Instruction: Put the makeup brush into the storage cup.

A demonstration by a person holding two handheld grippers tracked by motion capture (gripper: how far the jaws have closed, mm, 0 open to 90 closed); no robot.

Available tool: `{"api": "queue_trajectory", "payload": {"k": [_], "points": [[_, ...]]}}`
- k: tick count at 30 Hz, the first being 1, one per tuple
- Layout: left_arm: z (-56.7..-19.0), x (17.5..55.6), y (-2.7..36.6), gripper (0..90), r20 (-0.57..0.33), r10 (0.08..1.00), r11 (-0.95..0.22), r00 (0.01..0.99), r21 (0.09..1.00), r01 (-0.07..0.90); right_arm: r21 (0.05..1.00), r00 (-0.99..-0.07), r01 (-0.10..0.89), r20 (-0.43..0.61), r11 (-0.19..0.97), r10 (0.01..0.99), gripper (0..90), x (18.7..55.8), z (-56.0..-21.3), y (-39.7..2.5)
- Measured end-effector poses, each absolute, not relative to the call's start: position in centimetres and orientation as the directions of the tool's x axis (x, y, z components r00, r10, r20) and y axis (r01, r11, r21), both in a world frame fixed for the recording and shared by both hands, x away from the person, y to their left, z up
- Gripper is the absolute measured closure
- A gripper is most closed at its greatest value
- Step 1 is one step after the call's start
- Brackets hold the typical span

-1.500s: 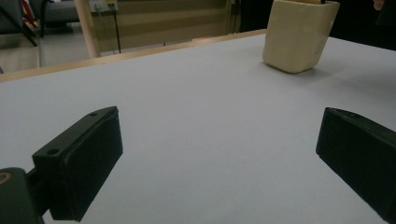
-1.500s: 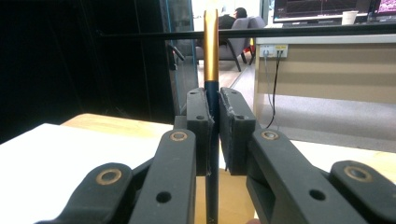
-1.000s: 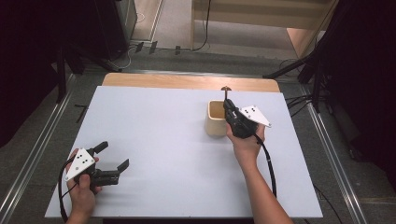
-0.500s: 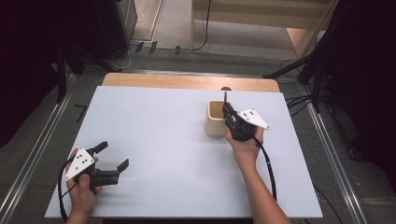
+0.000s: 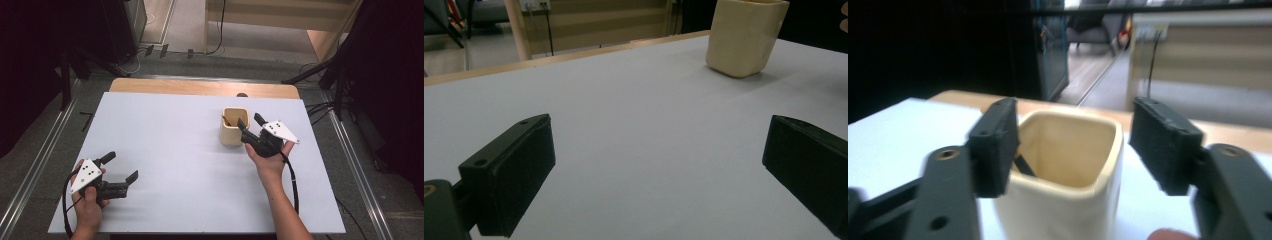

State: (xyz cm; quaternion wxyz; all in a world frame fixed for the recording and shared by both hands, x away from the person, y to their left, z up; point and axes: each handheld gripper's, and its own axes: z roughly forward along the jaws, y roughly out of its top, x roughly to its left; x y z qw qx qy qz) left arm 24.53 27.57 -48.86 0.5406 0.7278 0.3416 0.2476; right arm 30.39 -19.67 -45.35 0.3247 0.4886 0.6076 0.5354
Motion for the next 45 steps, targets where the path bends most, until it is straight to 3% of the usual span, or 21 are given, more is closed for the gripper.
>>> {"api": "queue_trajectory", "payload": {"k": [6,14,45], "points": [[-48.9,24.6,27.7,0.9,-0.011,0.767,-0.180,0.641,0.956,0.232,0.965,-0.308,0.256,0.131,-0.051,0.942,13.5,29.1,-45.4,-20.5],[-48.9,24.6,27.6,0.9,-0.011,0.767,-0.180,0.642,0.956,0.232,0.964,-0.332,0.263,0.111,-0.021,0.937,9.0,27.7,-46.0,-21.6],[-48.8,24.4,27.6,0.9,-0.006,0.766,-0.186,0.643,0.955,0.230,0.955,-0.292,0.296,0.094,-0.004,0.952,7.9,23.1,-48.5,-26.1]]}}
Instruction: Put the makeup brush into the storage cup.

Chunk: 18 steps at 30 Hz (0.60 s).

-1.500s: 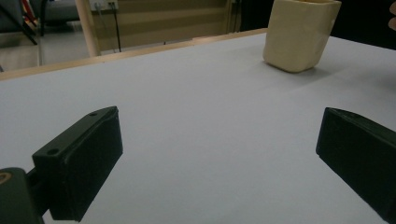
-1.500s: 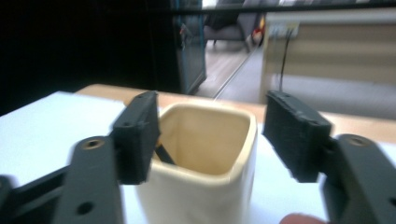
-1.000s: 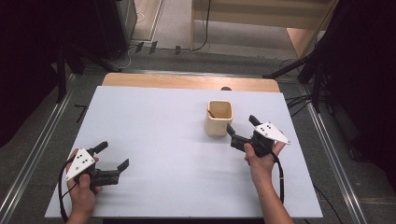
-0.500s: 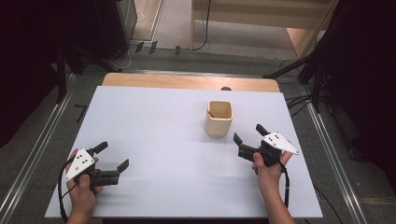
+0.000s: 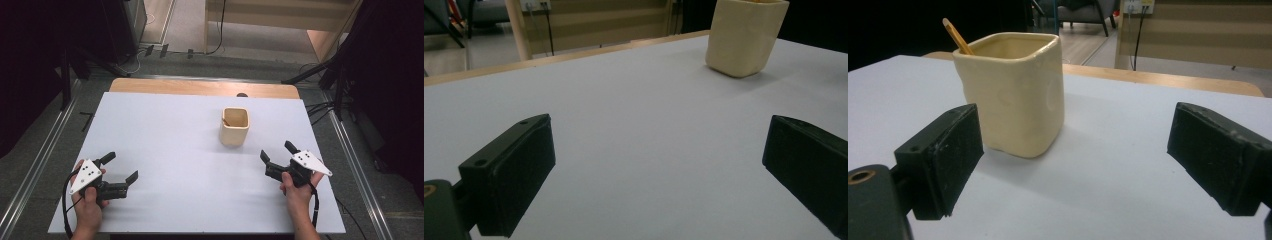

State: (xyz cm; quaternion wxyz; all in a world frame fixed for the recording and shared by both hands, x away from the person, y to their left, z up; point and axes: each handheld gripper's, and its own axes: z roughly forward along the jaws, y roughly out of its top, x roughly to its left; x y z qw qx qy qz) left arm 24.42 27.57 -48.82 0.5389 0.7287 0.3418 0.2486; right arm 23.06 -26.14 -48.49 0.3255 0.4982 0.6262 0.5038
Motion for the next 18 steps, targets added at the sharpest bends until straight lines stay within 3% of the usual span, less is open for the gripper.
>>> {"api": "queue_trajectory", "payload": {"k": [18], "points": [[-48.8,24.3,27.4,0.9,0.002,0.762,-0.194,0.647,0.955,0.226,0.948,-0.240,0.316,0.098,-0.017,0.966,8.0,20.9,-49.4,-29.3]]}}
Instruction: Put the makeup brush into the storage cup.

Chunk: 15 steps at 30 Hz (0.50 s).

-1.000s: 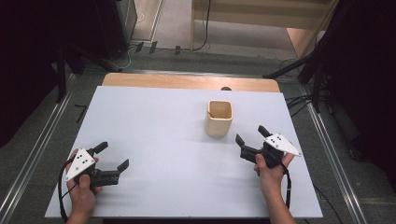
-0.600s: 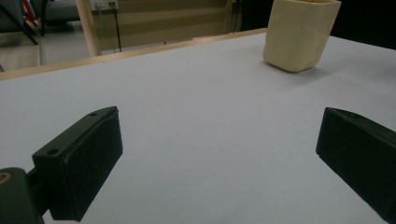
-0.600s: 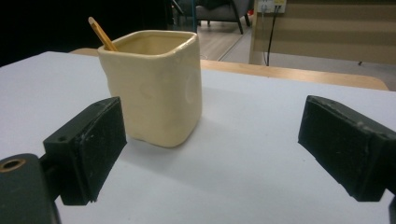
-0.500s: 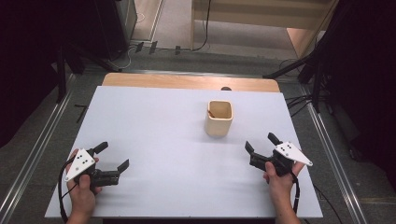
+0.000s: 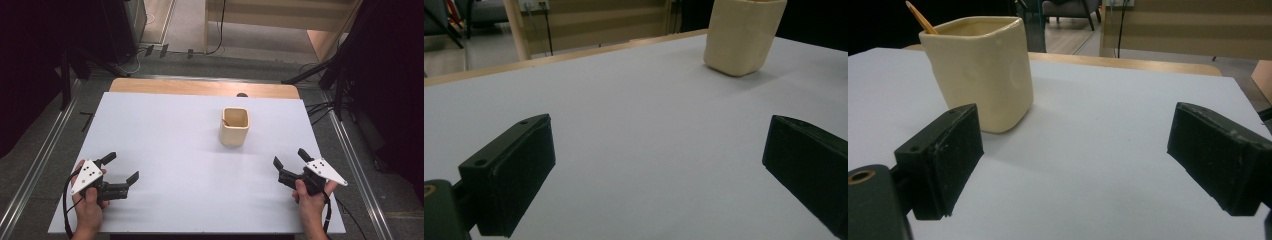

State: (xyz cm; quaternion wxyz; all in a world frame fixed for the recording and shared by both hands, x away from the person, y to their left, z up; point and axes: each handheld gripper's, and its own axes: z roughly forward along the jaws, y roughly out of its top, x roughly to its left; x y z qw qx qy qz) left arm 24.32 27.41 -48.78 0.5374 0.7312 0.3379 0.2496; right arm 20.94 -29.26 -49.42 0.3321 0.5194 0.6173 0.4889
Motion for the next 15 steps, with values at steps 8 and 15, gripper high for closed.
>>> {"api": "queue_trajectory", "payload": {"k": [8,15], "points": [[-48.8,24.3,27.4,0.9,0.002,0.761,-0.195,0.648,0.954,0.226,0.946,-0.242,0.325,0.091,-0.008,0.966,8.4,20.0,-49.8,-29.9],[-48.7,24.2,27.4,0.9,0.001,0.762,-0.193,0.648,0.955,0.226,0.946,-0.234,0.324,0.090,-0.010,0.968,8.5,19.0,-49.7,-30.5]]}}
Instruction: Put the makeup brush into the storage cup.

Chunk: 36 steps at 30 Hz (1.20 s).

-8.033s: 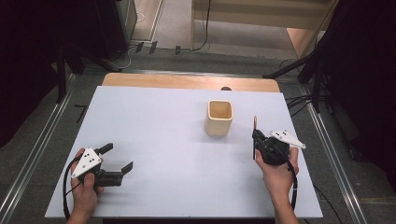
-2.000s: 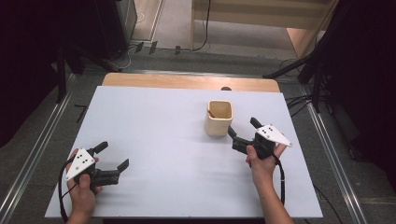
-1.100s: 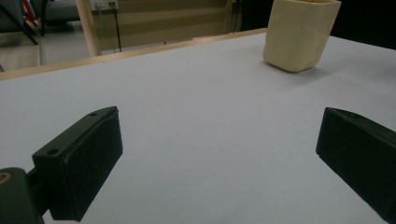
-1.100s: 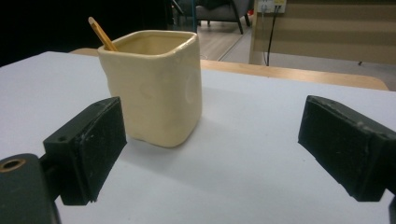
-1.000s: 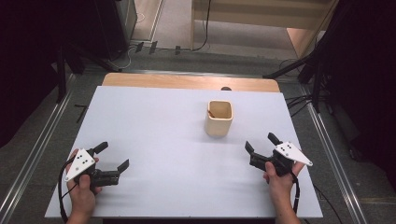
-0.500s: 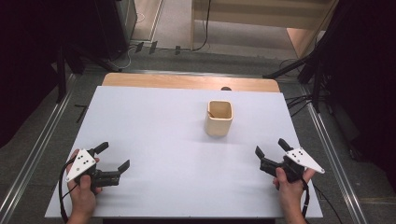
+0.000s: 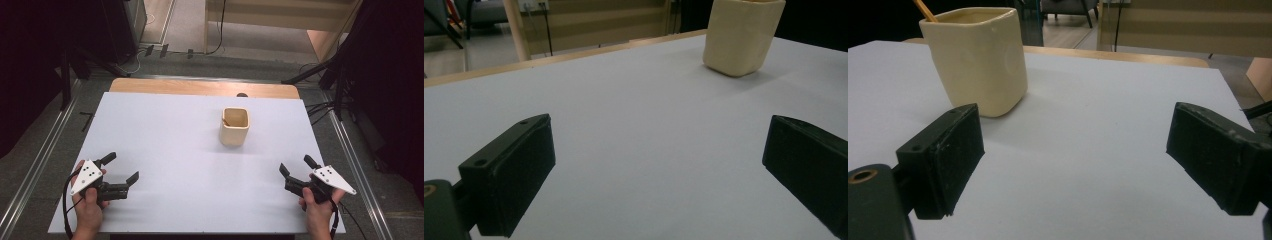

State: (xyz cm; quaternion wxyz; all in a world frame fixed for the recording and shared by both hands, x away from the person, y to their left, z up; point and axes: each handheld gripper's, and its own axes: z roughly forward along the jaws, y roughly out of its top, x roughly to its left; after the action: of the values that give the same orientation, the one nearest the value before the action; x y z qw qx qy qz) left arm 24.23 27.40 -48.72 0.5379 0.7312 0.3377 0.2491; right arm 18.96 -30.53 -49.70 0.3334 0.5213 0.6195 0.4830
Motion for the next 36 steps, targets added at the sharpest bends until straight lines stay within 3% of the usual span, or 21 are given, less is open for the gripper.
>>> {"api": "queue_trajectory", "payload": {"k": [19,36], "points": [[-48.7,24.2,27.4,0.9,0.002,0.759,-0.193,0.651,0.956,0.222,0.942,-0.237,0.335,0.083,0.001,0.968,0.0,16.7,-49.9,-32.5],[-48.6,24.2,27.4,0.9,-0.002,0.758,-0.192,0.652,0.955,0.226,0.936,-0.232,0.352,0.066,0.020,0.970,0.0,16.3,-50.1,-32.6]]}}
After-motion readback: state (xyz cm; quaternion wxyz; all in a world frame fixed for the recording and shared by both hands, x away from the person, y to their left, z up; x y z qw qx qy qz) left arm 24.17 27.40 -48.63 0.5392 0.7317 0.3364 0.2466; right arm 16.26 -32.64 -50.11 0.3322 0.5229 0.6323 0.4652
